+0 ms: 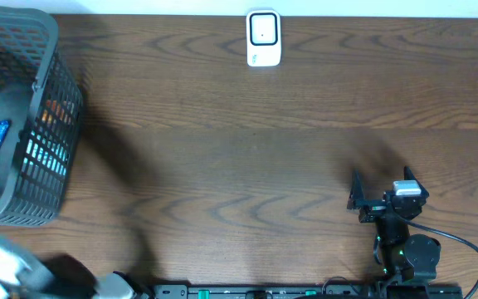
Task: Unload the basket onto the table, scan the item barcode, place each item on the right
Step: 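Carry the pink-purple bag to the scanner and set it down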
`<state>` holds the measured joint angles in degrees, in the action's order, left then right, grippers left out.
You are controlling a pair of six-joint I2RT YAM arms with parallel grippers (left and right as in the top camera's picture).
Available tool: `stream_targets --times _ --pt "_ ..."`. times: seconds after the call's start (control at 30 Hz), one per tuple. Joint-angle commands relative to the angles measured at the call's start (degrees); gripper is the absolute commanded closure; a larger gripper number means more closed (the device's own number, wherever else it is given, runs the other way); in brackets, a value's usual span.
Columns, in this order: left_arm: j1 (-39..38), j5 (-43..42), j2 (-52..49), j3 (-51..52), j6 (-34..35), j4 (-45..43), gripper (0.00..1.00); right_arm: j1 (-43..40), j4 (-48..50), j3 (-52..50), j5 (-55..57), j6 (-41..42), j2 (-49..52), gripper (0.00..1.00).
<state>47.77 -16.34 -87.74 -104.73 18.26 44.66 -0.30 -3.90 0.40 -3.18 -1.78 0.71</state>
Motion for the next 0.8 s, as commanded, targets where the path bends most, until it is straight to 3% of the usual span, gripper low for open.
stream_targets --times 0.0,0.1,0.23,0.47,0.77 --pt "-1.79 -7.28 5.55 -0.92 6.51 -2.47 0.93 0.17 -0.2 -0.09 -0.15 -0.44 -0.22 0.01" --pt "-6.45 -10.95 7.87 -0.92 14.14 -5.38 0.93 0.17 -0.2 -0.09 -0.15 -0.46 -0.22 0.01" --pt "-19.32 -18.14 7.15 -0.9 15.39 -9.01 0.92 0.17 -0.2 -0.09 -0.15 -0.46 -0.22 0.01" --pt "-44.78 -12.9 -1.36 -0.5 5.33 -5.44 0.93 0.17 -0.2 -0.09 -0.15 -0.44 -0.22 0.01" --pt "-61.44 -11.02 -18.49 -0.5 1.7 7.96 0.93 0.17 -0.2 -0.09 -0.15 -0.44 -0.22 0.01"
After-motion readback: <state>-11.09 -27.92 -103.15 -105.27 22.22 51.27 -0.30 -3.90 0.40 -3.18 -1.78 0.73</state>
